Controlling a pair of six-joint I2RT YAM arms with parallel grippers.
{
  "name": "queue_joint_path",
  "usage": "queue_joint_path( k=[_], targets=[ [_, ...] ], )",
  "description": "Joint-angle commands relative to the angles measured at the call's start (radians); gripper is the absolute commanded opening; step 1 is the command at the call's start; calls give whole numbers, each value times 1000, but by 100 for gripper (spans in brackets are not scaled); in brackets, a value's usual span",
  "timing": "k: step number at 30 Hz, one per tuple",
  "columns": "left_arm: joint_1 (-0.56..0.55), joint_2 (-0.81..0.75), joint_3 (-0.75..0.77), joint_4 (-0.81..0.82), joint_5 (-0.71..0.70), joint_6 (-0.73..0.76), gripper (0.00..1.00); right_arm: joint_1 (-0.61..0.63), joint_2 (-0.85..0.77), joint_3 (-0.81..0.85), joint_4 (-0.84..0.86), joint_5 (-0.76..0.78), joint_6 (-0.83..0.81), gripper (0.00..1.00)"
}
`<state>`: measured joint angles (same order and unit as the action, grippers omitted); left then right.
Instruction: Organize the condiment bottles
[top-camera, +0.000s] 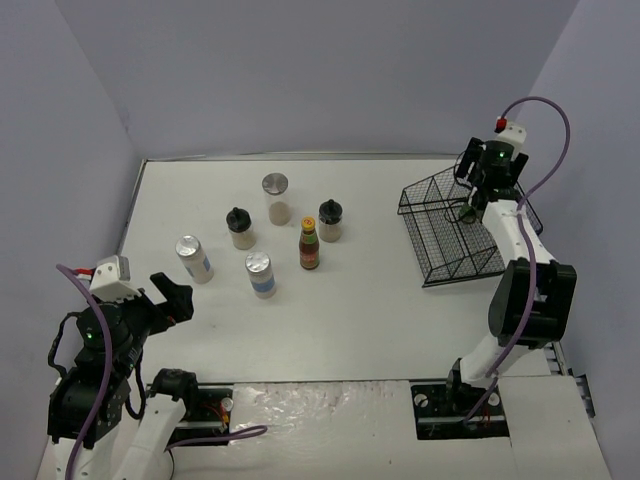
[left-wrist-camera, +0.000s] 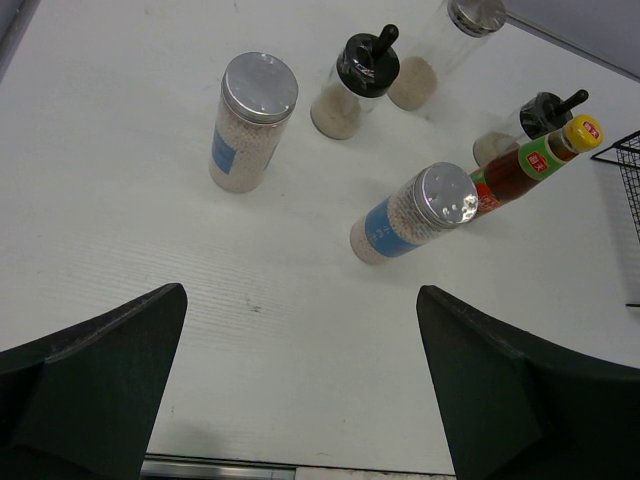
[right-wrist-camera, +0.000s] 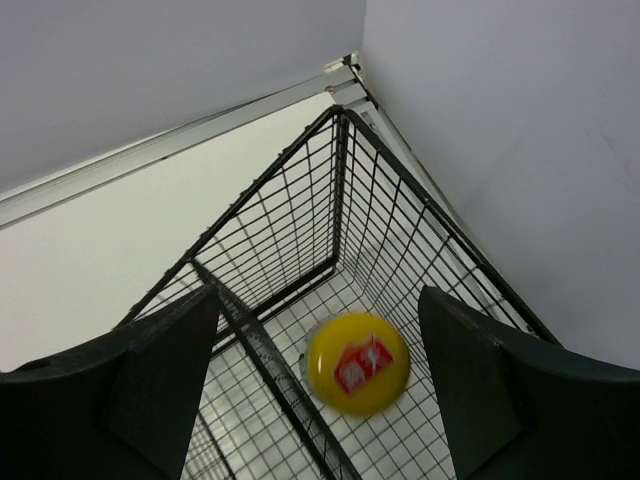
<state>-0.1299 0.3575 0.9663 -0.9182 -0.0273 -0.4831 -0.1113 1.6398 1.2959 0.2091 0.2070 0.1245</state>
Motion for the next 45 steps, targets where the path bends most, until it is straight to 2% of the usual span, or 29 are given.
queue_joint_path(
  k=[1, 4, 7, 12, 18, 21, 25, 28, 38, 42, 45],
  targets=[
    [-4, 54, 55, 45, -2, 2, 97, 7, -201, 91, -56, -120, -22, 89],
    [-6, 82, 74, 52, -5, 5, 97, 26, -308, 74, -117, -222, -24, 98],
    [-14, 100, 81, 61, -15, 13, 97, 78, -394, 28, -132, -312, -30, 100],
    [-38, 130, 81, 71, -53, 43, 97, 317, -453, -99, -157, -421, -74, 100],
    [-67, 125, 31, 111, -86, 81, 97, 610, -420, -294, -21, -360, -103, 100],
    [-72, 121, 8, 138, -79, 87, 97, 688, -362, -334, 87, -357, -78, 100],
    [-77, 127, 8, 136, -81, 87, 97, 766, -270, -307, 133, -355, -77, 100],
    [-78, 128, 10, 131, -94, 91, 97, 809, -184, -274, 168, -345, -79, 100],
    [-86, 142, 27, 114, -90, 81, 97, 841, -6, -189, 260, -355, -78, 99],
    [-88, 152, 34, 109, -95, 86, 97, 845, 40, -174, 291, -349, -79, 90],
    [-89, 157, 35, 110, -94, 84, 97, 845, 63, -161, 299, -344, -80, 80]
  ],
)
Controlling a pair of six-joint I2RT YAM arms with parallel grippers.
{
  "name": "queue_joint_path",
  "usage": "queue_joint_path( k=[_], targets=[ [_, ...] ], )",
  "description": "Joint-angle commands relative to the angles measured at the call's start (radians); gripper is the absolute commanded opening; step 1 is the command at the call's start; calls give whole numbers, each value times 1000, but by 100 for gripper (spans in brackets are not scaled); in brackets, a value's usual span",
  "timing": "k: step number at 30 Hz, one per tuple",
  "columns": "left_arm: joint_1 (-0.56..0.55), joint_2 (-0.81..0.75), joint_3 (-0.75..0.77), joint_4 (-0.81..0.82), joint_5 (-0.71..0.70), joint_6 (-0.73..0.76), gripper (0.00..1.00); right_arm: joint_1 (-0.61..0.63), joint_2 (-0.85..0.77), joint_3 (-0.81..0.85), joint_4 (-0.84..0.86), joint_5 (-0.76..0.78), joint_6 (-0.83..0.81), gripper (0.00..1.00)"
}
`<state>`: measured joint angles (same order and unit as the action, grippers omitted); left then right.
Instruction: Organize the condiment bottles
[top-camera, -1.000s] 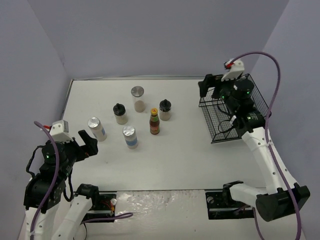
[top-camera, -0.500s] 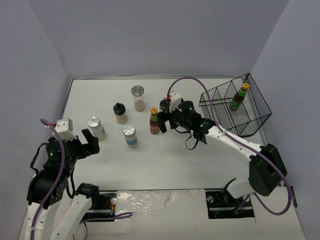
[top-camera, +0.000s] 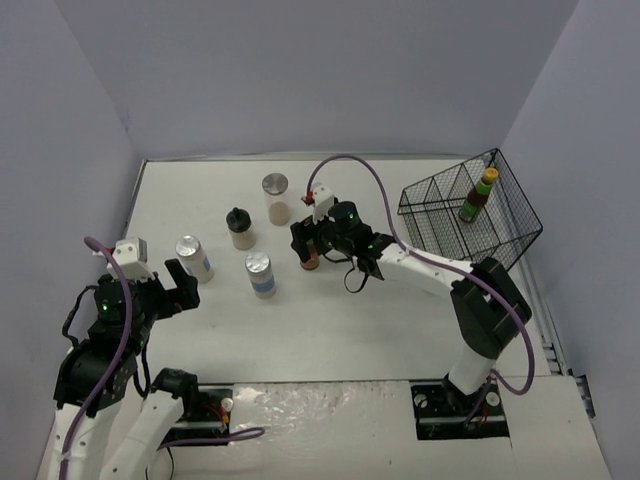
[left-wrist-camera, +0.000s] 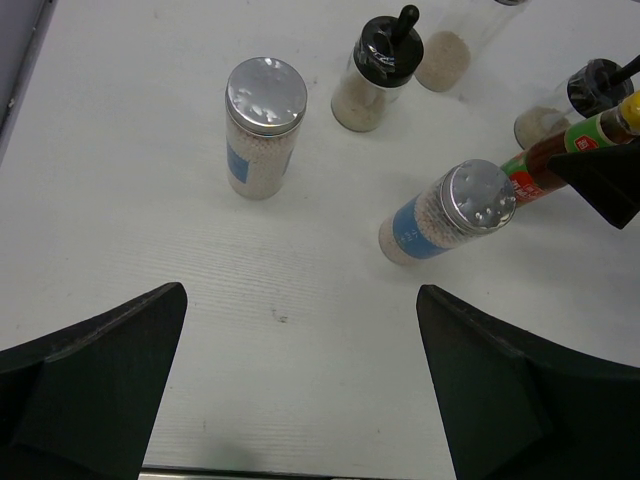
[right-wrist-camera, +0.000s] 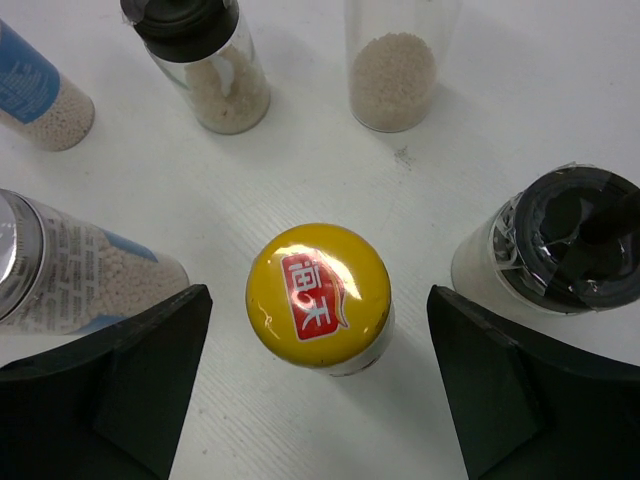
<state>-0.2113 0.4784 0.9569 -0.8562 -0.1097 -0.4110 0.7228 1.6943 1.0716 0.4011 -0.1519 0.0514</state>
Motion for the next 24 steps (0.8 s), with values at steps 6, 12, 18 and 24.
queue_joint_path(
  k=[6, 12, 18, 24],
  targets=[
    [-8, 40, 37, 54, -12, 11, 97, 10, 33, 82, 122, 8, -9, 54],
    [-10, 46, 34, 62, -12, 12, 97, 10, 34, 89, 107, 17, -15, 14],
    [-10, 55, 36, 71, -9, 11, 97, 10, -83, 74, 27, 40, -7, 0],
    [-11, 82, 61, 71, -10, 12, 97, -11, -279, 108, -107, 167, 9, 0]
  ],
)
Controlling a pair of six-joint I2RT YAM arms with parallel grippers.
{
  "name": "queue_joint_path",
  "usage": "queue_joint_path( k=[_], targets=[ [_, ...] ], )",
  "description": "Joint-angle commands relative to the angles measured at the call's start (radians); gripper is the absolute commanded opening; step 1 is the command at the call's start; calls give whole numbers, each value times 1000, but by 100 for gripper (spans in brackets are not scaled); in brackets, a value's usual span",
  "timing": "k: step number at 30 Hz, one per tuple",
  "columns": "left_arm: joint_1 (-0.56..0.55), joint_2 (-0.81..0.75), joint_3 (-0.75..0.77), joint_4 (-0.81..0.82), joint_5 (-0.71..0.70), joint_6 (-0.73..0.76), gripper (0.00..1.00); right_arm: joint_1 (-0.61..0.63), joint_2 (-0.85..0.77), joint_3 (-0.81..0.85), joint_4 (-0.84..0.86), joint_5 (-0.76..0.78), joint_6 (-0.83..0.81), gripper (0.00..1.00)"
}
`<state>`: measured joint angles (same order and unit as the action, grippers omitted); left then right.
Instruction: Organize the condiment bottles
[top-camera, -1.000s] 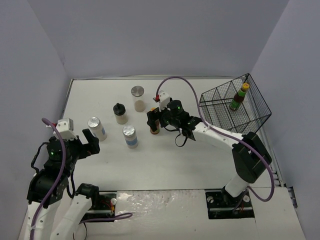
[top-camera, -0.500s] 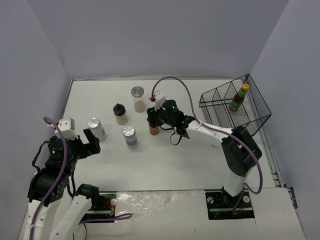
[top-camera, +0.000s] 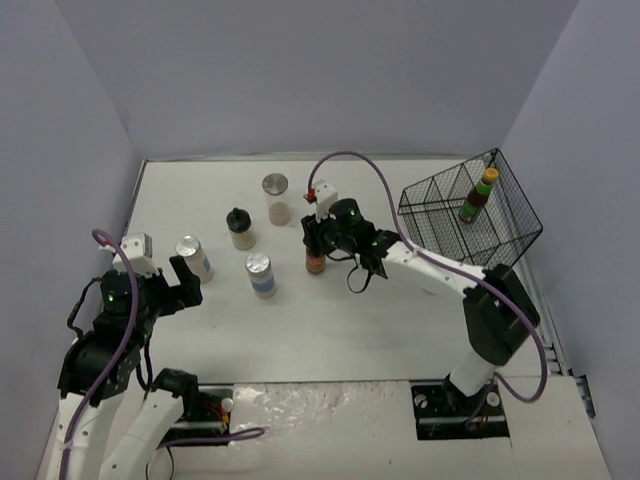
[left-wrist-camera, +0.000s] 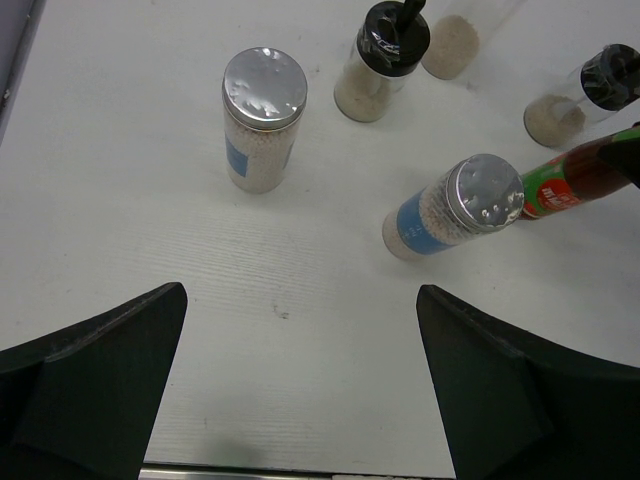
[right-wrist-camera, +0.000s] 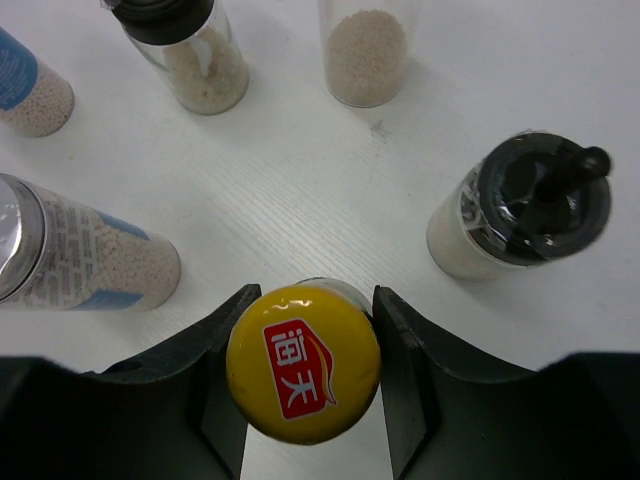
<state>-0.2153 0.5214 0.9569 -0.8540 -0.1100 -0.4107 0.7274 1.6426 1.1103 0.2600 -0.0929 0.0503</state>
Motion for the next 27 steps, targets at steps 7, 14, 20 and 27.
queue_joint_path(
  k=[7, 14, 20, 27],
  targets=[
    [-8, 61, 76, 74, -3, 10, 97, -174, -380, 184, -184, 271, 38, 0],
    [-15, 70, 84, 81, 6, 9, 97, -429, -442, 291, -350, 417, 80, 0],
    [-19, 83, 78, 94, 21, 6, 97, -656, -427, 376, -391, 384, 107, 0],
    [-28, 98, 70, 104, 44, -7, 97, -813, -359, 490, -422, 420, 118, 0]
  ],
)
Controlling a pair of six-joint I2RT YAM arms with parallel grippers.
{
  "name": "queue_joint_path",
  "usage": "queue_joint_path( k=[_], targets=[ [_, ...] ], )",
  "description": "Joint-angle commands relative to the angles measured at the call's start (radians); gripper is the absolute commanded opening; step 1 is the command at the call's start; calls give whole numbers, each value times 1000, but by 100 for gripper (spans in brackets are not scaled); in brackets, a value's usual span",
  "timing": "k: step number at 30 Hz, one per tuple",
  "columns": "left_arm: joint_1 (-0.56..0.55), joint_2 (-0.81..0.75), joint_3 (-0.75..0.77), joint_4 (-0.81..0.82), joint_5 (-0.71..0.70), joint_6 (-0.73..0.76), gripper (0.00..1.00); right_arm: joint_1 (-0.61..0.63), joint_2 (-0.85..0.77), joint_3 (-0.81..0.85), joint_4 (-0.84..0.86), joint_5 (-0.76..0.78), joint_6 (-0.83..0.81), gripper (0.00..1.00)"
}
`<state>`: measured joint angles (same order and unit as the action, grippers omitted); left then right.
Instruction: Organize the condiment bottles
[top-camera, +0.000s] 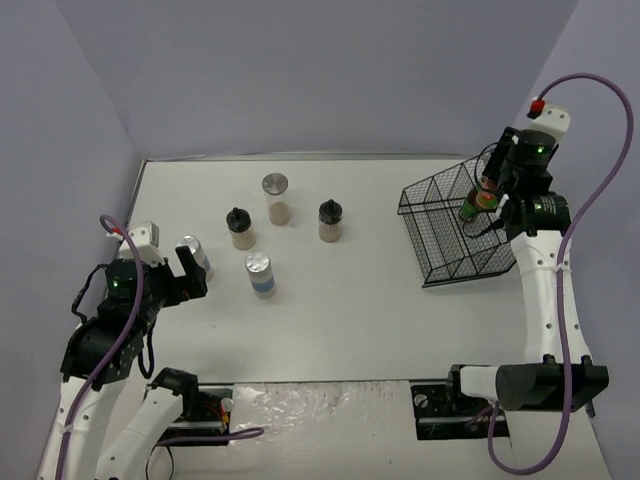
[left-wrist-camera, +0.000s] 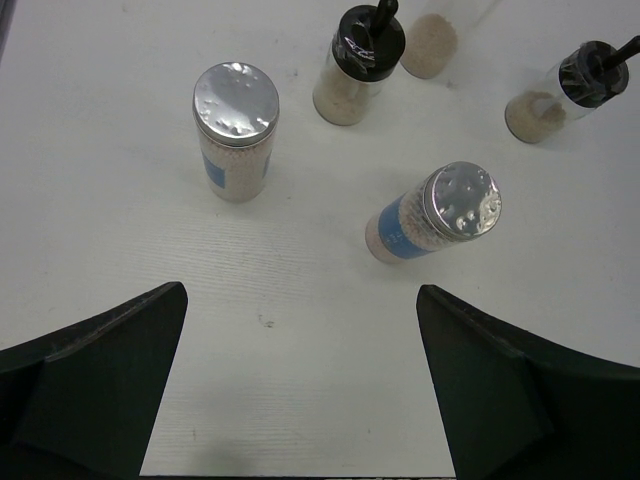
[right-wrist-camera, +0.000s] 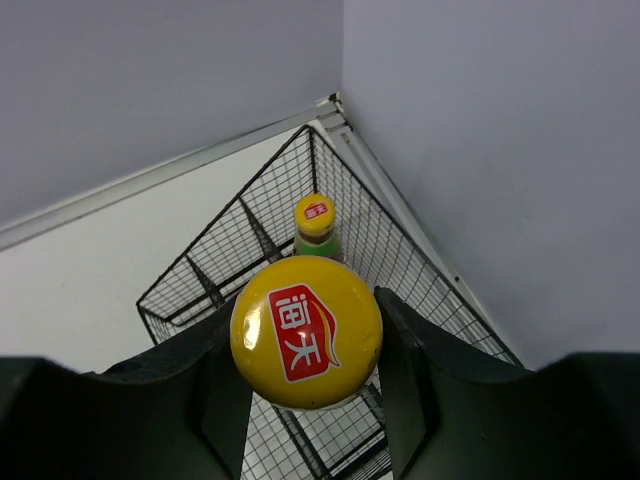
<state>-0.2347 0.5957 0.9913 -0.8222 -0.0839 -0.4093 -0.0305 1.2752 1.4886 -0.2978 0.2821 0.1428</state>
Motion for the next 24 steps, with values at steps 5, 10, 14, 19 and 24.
queue_joint_path(
  k=[5, 10, 14, 19, 24],
  targets=[
    [-11, 22, 24, 83, 19, -8, 97, -119, 58, 111, 155, 42, 43, 0],
    [-11, 22, 18, 86, 24, -8, 97, -156, 88, 29, 246, 22, 54, 0],
    [-11, 13, 4, 83, 29, -9, 97, -176, 106, -50, 328, 8, 51, 0],
    [-11, 6, -7, 83, 32, -17, 97, -181, 126, -150, 408, -5, 57, 0],
    [-11, 7, -17, 86, 32, -20, 97, -181, 143, -263, 472, -8, 78, 0]
  ],
)
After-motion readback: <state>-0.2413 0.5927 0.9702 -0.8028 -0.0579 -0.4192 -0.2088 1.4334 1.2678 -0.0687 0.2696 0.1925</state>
